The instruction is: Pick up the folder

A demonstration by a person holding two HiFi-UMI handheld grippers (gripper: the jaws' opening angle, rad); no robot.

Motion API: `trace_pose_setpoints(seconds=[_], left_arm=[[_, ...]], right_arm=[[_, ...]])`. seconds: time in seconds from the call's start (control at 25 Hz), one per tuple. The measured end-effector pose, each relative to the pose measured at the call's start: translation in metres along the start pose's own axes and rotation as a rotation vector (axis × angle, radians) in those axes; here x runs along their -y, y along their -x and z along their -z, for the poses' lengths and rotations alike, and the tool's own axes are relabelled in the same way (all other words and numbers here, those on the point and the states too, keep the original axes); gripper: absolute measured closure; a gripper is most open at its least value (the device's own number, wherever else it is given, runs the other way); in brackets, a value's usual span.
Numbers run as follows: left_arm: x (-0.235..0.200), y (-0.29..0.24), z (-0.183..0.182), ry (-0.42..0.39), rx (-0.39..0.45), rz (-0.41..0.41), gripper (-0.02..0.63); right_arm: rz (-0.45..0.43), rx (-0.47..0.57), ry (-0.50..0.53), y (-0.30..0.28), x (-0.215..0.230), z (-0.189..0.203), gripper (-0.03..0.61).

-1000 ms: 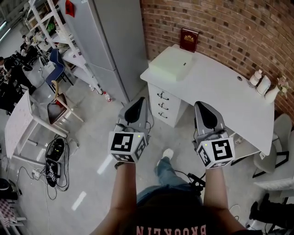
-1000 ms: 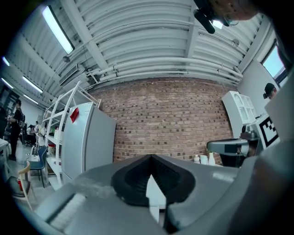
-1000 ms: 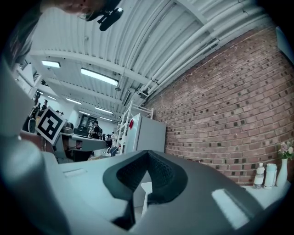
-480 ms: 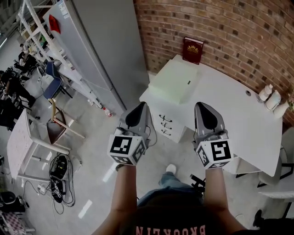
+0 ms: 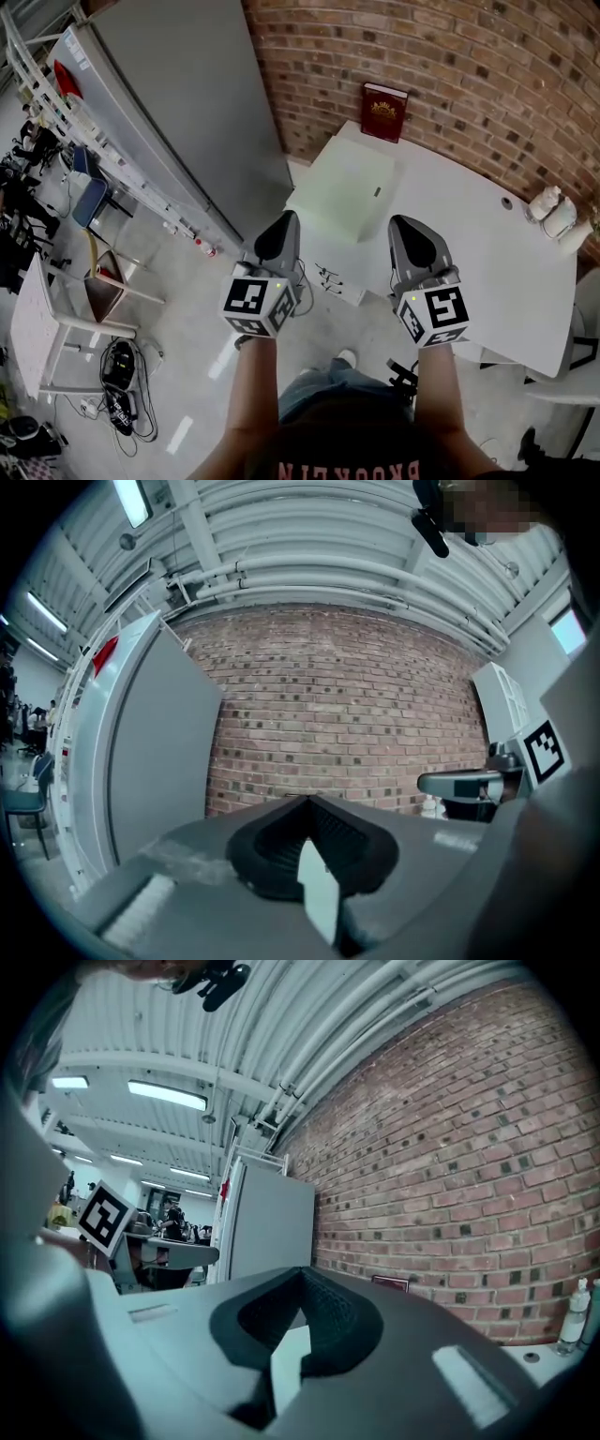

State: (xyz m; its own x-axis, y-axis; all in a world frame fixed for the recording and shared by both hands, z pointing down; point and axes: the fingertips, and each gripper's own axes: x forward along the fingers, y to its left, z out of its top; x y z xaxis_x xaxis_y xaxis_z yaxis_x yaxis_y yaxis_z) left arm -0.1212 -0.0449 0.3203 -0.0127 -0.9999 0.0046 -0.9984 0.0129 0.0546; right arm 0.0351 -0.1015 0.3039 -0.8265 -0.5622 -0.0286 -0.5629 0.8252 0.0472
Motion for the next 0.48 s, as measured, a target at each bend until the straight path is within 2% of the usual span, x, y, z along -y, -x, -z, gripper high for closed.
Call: trace_pose_setpoints(seconds=[0.24, 0.48], left_arm=[[-0.02, -0.035, 0.012, -0.01, -0.017, -0.002, 0.615], [-0.051, -0.086, 0.021, 0.012, -0.035, 0.033, 0.615]], right_arm=[[0.059, -0.034, -0.037, -0.026, 0.026, 0.019, 0.578], [0.124, -0.057, -0.014, -0.054, 0.051, 0.027, 0.578]])
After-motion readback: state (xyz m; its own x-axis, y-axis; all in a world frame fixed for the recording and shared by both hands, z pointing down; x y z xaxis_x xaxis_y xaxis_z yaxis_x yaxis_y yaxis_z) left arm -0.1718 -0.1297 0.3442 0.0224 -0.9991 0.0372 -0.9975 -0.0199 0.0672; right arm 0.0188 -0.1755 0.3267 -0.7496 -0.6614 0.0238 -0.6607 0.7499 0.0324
